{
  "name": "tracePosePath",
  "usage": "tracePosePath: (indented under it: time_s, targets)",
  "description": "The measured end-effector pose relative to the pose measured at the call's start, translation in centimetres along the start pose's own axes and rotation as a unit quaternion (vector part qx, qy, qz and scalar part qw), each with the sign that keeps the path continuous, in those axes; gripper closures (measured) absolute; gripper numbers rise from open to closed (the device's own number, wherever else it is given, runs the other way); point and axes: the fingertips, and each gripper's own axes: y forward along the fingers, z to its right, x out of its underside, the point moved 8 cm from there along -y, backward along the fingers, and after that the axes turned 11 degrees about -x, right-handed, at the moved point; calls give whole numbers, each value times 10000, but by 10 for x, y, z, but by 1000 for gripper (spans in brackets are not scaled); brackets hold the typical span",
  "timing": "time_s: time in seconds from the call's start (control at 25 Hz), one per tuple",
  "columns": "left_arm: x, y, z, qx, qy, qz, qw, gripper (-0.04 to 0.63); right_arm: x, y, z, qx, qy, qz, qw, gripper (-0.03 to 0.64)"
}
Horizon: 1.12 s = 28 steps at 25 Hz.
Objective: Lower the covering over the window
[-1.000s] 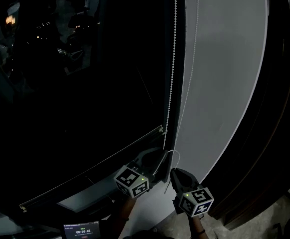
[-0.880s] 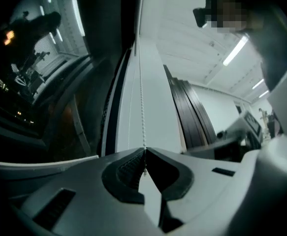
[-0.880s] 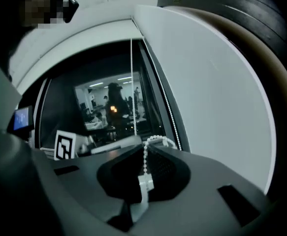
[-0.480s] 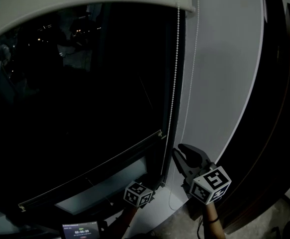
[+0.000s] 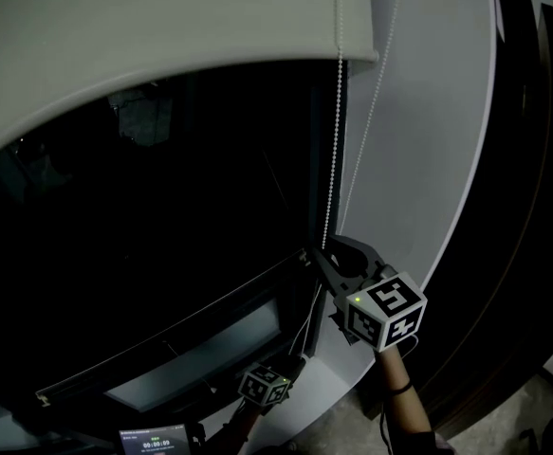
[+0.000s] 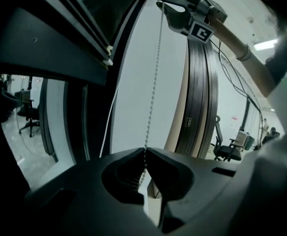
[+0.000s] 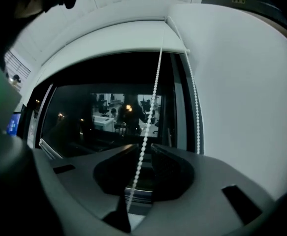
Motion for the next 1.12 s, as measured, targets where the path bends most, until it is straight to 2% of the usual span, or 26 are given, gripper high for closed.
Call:
tracePosePath:
  time_s: [0.08,0.16,0.32,0.52,0.64,0.8,1.0,1.12]
  targets:
    - [12,0,-1,7,-180,-8,9998,586,1,3,-3,-207,110,76,9997,537]
    - [16,0,-2,-19,-295,14,9996,586,3,4,-7,-289,236,232,9990,580]
    - [14,-2,-5,-17,-287,20,9996,584,7,0,-8,-208,516,658,9963,598]
    - [14,-8,-4,45,-340,45,9994,584,9,-9,-5,44,442,927,9947,600]
    - [-9,-18,-5,23,-506,534,9973,584,12,-17,2,217,434,1034,9935,600]
    - [-60,-36,-8,49,-520,1327,9898,584,52,-20,6,382,457,533,9968,600]
    - [-130,-63,-6,177,-326,2271,9732,581,124,-31,0,541,1004,136,9934,600]
    - [-169,-74,0,335,-117,2692,9624,563,162,-32,-6,548,1268,-177,9903,600]
